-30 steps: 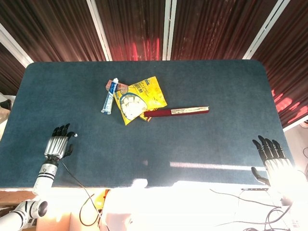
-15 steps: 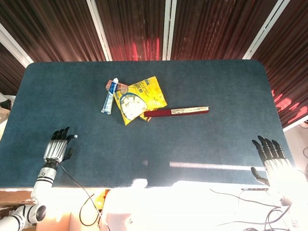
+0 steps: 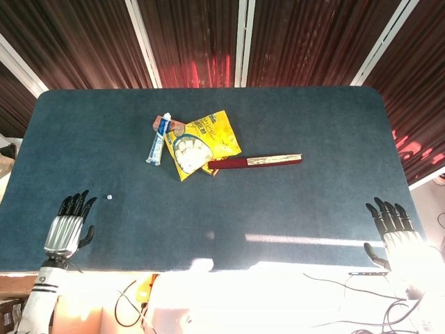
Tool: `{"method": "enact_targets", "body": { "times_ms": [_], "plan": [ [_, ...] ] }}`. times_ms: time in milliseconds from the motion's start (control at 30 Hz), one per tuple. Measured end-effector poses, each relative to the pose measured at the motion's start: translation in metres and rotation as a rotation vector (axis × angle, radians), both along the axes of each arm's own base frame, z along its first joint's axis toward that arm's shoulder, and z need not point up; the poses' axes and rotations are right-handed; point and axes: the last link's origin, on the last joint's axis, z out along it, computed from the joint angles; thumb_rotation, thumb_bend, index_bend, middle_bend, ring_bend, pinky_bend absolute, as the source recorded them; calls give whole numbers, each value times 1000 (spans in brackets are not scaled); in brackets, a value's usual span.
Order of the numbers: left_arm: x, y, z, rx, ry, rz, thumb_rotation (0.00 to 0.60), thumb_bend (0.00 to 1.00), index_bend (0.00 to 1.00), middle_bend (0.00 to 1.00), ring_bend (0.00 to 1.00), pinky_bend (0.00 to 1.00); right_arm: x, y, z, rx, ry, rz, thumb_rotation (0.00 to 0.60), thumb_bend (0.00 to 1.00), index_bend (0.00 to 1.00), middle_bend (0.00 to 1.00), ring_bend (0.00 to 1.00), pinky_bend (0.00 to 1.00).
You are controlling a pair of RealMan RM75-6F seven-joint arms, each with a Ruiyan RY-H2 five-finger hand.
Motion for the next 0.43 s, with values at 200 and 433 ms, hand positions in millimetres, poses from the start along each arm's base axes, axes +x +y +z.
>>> {"method": "enact_targets", "body": {
  "times_ms": [200,433],
  "plan": [
    [3,-44,24,18,-32,-60,600,355,0,0,0,89,1,1,-4,-6,0,20,600,290,0,0,0,0],
    [1,-62,29,-35,-54,-44,600,353,0,0,0,89,1,3,-10,10,20,10,600,291,0,0,0,0]
  ]
}}
